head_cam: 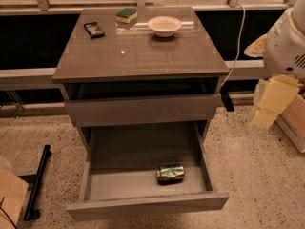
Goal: Pick green can from middle drawer and place on counter
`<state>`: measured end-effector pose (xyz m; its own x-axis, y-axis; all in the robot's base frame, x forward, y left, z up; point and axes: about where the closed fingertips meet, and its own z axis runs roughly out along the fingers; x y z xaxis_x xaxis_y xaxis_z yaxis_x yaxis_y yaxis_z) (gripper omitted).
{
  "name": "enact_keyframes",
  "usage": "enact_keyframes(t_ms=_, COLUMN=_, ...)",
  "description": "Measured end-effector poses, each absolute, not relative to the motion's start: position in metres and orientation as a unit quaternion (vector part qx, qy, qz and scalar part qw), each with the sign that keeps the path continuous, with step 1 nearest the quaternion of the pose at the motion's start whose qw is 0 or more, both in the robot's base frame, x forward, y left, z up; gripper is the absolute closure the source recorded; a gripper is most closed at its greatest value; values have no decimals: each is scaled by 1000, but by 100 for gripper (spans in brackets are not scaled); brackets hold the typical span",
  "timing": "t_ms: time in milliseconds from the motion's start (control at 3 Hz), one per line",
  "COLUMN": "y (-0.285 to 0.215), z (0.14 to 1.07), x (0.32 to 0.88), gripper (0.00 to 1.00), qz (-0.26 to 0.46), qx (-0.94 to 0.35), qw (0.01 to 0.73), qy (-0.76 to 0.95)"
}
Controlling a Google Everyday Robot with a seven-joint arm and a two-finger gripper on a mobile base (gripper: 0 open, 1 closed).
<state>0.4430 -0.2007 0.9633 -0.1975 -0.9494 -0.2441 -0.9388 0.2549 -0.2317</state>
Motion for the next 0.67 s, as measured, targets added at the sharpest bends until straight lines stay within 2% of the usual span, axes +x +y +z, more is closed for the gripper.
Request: enact_keyframes(t_ms=667, y=-160, z=879, x=465, gripper=0, qz=57, qx=-645, qw=181, qy=740)
